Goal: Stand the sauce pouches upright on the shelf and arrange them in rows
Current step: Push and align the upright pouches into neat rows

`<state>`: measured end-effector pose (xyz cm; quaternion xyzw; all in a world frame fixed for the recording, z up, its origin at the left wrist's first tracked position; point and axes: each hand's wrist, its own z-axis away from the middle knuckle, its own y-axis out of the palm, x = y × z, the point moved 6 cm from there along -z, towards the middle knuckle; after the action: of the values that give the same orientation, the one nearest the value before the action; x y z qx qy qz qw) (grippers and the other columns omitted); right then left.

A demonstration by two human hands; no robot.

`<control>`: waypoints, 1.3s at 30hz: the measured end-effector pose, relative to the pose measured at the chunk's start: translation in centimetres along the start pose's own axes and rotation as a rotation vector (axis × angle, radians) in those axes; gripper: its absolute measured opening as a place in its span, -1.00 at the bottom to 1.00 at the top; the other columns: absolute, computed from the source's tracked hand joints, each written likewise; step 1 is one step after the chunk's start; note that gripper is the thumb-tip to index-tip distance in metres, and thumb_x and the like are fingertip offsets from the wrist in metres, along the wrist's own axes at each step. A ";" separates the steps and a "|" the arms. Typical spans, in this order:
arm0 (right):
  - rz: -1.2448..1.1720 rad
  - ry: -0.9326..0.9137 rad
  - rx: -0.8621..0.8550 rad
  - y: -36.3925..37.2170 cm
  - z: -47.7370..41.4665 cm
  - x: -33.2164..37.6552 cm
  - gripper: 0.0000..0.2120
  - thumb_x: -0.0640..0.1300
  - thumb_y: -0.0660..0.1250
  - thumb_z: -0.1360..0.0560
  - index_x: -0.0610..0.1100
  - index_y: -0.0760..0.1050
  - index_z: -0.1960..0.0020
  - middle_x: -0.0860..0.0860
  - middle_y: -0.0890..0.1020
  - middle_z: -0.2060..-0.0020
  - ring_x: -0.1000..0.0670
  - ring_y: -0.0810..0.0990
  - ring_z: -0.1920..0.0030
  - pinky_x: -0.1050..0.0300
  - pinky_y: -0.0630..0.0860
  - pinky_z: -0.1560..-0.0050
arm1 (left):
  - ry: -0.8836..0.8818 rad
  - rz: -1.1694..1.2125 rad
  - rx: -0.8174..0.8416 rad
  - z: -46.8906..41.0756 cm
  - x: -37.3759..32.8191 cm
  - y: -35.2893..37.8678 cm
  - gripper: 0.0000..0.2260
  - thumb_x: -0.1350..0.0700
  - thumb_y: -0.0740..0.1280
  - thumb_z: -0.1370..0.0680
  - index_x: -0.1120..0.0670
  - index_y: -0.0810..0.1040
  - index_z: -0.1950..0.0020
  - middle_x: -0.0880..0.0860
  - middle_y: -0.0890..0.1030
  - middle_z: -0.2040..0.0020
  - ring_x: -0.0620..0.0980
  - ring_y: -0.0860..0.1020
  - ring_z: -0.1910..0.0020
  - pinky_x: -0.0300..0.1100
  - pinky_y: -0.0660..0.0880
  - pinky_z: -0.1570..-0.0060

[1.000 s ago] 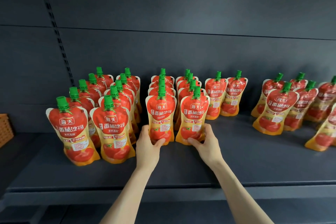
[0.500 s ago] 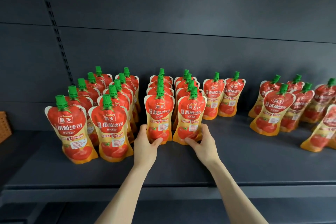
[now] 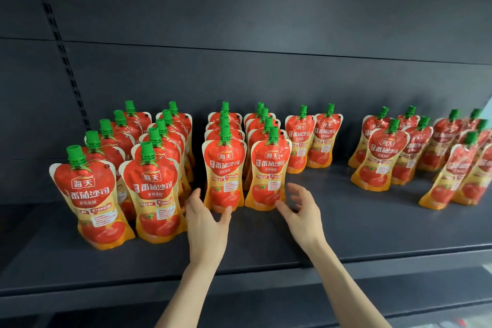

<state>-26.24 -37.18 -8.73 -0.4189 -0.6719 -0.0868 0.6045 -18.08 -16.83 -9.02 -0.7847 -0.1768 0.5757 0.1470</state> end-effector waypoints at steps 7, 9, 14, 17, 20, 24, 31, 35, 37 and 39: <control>-0.006 -0.014 -0.149 -6.3 -0.7 -0.1 -0.85 -0.19 0.32 -0.52 -0.10 0.54 -0.09 0.03 0.61 0.00 0.09 0.57 0.00 0.35 0.43 0.10 | 0.244 0.028 0.008 3.7 -5.6 2.2 -0.65 0.15 0.39 -0.48 0.16 0.43 -0.24 0.09 0.47 -0.19 0.07 0.48 -0.19 -0.19 0.45 -0.06; -0.017 -0.047 -0.185 -8.3 -1.9 0.8 -0.87 -0.20 0.31 -0.52 -0.10 0.55 -0.06 0.05 0.62 0.07 0.17 0.56 0.05 0.44 0.45 0.14 | 0.322 0.104 0.051 3.5 -8.6 3.5 -0.77 0.17 0.38 -0.49 0.10 0.50 -0.13 -0.01 0.50 -0.07 0.02 0.53 -0.05 -0.21 0.51 0.06; -0.018 -0.148 -0.202 -12.5 -7.8 2.9 -0.85 -0.21 0.28 -0.54 -0.16 0.55 -0.08 0.01 0.64 0.06 0.11 0.59 0.03 0.46 0.47 0.14 | 0.456 0.220 0.098 1.1 -16.4 8.5 -0.87 0.18 0.33 -0.52 0.11 0.52 -0.07 -0.06 0.51 0.02 -0.09 0.53 0.05 -0.28 0.50 0.09; 0.007 -0.201 -0.168 -14.0 -12.1 3.8 -0.82 -0.19 0.26 -0.55 -0.17 0.53 -0.13 0.00 0.63 0.01 0.06 0.59 -0.03 0.34 0.50 0.04 | 0.455 0.200 0.046 -1.7 -19.5 12.2 -0.83 0.16 0.28 -0.55 0.14 0.50 -0.13 0.03 0.53 -0.04 0.00 0.53 -0.02 -0.18 0.49 -0.01; 0.043 -0.259 -0.087 -14.3 -16.0 4.4 -0.77 -0.17 0.24 -0.57 -0.16 0.48 -0.21 -0.01 0.61 -0.10 0.02 0.54 -0.14 0.12 0.48 -0.16 | 0.392 0.115 -0.020 -4.7 -21.3 15.5 -0.75 0.13 0.25 -0.57 0.15 0.46 -0.23 0.07 0.50 -0.15 0.04 0.47 -0.15 -0.26 0.33 -0.06; 0.142 -0.293 0.008 -13.3 -20.9 4.1 -0.60 -0.18 0.22 -0.57 -0.17 0.32 -0.39 -0.10 0.48 -0.31 -0.08 0.41 -0.34 0.04 0.35 -0.33 | 0.300 -0.005 -0.071 -8.2 -22.3 18.3 -0.60 0.08 0.25 -0.56 0.22 0.35 -0.35 0.17 0.42 -0.30 0.12 0.37 -0.30 -0.13 0.27 -0.26; 0.199 -0.217 0.089 -11.4 -25.1 1.9 -0.63 -0.16 0.24 -0.56 -0.26 0.35 -0.33 -0.19 0.58 -0.15 -0.20 0.51 -0.19 -0.13 0.43 -0.23 | 0.276 -0.343 -0.058 -11.1 -21.1 20.3 -0.71 0.00 0.19 -0.59 0.18 0.48 -0.16 0.16 0.60 -0.07 0.17 0.51 -0.12 0.04 0.30 -0.27; 0.156 -0.295 0.055 -11.6 -24.0 2.3 -0.79 -0.17 0.31 -0.52 -0.23 0.51 -0.13 -0.15 0.65 0.06 -0.15 0.60 0.01 -0.09 0.53 -0.06 | 0.351 -0.232 -0.104 -10.2 -21.0 19.9 -0.76 0.02 0.27 -0.56 0.19 0.54 -0.06 0.13 0.61 0.03 0.13 0.51 -0.01 -0.03 0.44 0.02; 0.132 -0.300 0.018 -12.0 -23.0 2.4 -0.80 -0.13 0.33 -0.51 -0.21 0.54 -0.08 -0.12 0.67 0.11 -0.13 0.62 0.08 -0.10 0.55 0.00 | 0.355 -0.166 -0.115 -9.5 -21.0 19.5 -0.77 0.01 0.31 -0.54 0.17 0.55 -0.02 0.10 0.62 0.08 0.09 0.54 0.04 -0.11 0.45 0.11; 0.112 -0.325 -0.041 -12.9 -21.4 2.7 -0.79 -0.09 0.34 -0.51 -0.20 0.54 -0.06 -0.11 0.66 0.17 -0.12 0.62 0.13 -0.09 0.56 0.05 | 0.362 -0.116 -0.133 -8.4 -20.9 19.0 -0.76 -0.02 0.31 -0.53 0.13 0.55 -0.04 0.08 0.62 0.11 0.05 0.57 0.09 -0.13 0.47 0.16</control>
<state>-18.79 -57.48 4.11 -0.4763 -0.7346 0.0021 0.4832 -13.77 -43.40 3.01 -0.8718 -0.2301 0.4029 0.1573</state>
